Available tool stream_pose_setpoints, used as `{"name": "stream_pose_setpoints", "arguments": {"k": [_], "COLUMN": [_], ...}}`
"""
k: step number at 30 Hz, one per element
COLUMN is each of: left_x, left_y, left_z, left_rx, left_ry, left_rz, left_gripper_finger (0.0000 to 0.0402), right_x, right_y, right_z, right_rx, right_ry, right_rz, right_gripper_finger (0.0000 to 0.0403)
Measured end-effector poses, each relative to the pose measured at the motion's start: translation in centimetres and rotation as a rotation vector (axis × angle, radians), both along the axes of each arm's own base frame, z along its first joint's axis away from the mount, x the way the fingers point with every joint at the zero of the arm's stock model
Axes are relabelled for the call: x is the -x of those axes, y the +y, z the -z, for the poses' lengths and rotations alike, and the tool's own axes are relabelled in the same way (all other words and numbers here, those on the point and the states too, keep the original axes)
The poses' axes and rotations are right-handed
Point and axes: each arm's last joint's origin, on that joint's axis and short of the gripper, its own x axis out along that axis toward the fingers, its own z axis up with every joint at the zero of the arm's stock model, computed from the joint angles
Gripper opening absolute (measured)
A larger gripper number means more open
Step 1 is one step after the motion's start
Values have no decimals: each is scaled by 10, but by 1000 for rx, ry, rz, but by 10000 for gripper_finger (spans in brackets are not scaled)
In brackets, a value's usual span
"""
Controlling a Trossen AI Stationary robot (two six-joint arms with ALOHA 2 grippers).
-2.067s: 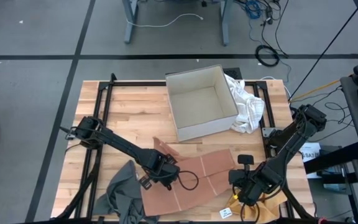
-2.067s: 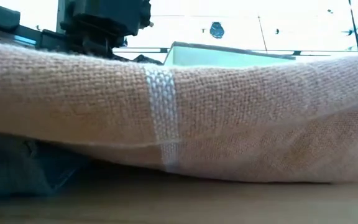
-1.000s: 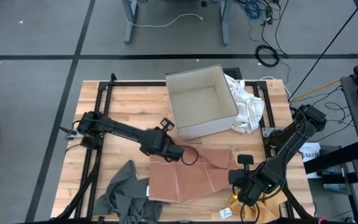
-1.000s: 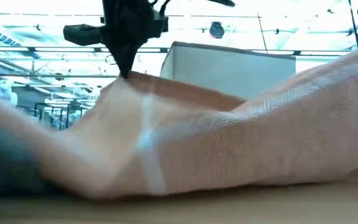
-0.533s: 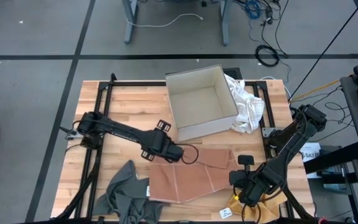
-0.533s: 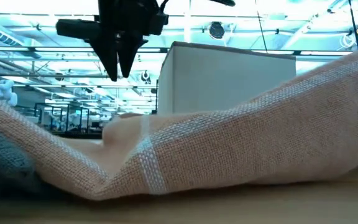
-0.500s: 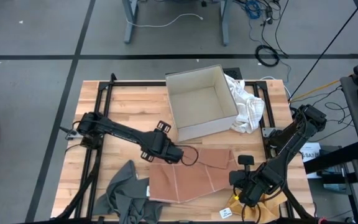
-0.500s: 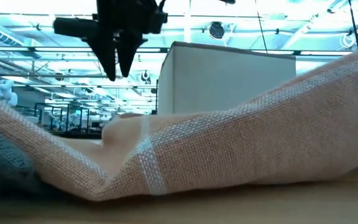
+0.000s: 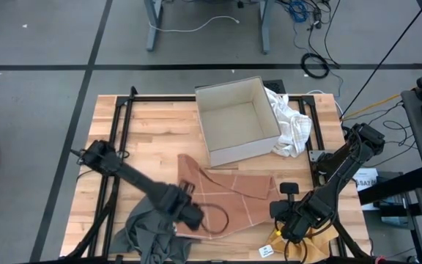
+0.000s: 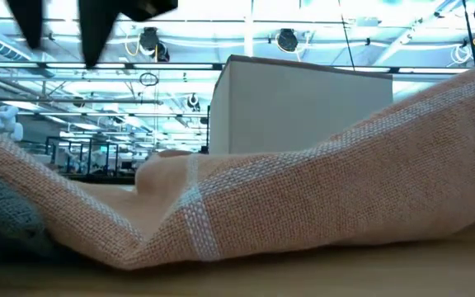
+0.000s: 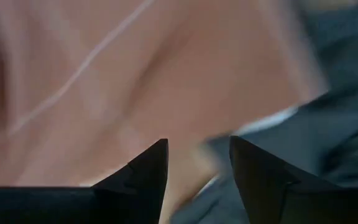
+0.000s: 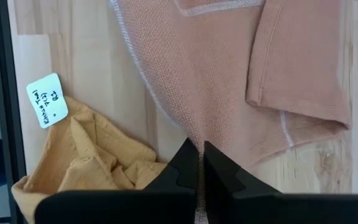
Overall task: Fold towel
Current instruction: Fold the brown towel
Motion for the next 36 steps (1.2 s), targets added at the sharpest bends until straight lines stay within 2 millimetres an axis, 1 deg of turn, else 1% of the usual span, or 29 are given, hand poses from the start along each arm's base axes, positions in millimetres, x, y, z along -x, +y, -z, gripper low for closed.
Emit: {"name": "stream_pose_setpoints", "arguments": {"k": [5,9,13,15,17,20,26,29,33,36], "left_x": [6,7,3,2,2,4,9,9,11,8], "left_y": [-41,-57,-65,-68,-70,-72,-80,-80,-79,-78], "left_z": [0,10,33,44,50,52,52,56,71,79], "left_rx": [118,136,72,49,21,-40,-36,-43,-97,-119], "left_ry": [-115,-118,-95,-73,-68,-107,-119,-107,-81,-68], "left_rz": [59,40,-13,-12,-15,-39,-32,-28,-25,-13], "left_gripper_finger": [178,179,179,179,179,179,179,179,179,179], "right_x": [0,0,0,-1,-1,-1,-2,-2,-2,-2], "right_y": [0,0,0,0,1,1,1,1,1,2], "right_z": [0,0,0,0,0,0,-1,-1,-1,-1], "right_rx": [3,2,2,-1,3,2,10,12,10,9], "right_ry": [0,-1,-4,-7,-12,-16,-29,-33,-38,-40], "right_rz": [-11,-10,-10,-10,-18,-23,-24,-27,-27,-28], "right_gripper_finger": [0,0,0,0,0,0,0,0,0,0]}}
